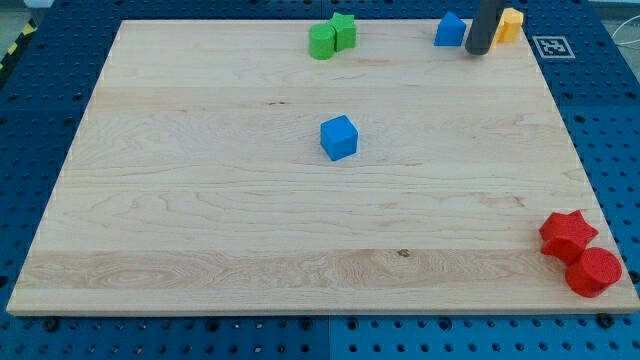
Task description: Slide the blue cube towards the blue triangle
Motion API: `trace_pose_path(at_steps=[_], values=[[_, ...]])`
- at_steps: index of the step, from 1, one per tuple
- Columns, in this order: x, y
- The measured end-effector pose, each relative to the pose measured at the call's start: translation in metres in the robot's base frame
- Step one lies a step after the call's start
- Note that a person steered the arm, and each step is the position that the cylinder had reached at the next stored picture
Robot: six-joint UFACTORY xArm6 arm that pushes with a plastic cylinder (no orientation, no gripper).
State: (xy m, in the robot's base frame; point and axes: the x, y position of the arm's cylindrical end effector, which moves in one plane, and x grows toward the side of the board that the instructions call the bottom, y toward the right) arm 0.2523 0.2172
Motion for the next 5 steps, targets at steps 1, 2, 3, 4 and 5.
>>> trace_pose_path(at_steps=[1, 2, 3, 4, 5], values=[[-0.010, 0.000], [0.000, 0.002], [0.041, 0.016], [0.089, 0.004], [0.103, -0.057]])
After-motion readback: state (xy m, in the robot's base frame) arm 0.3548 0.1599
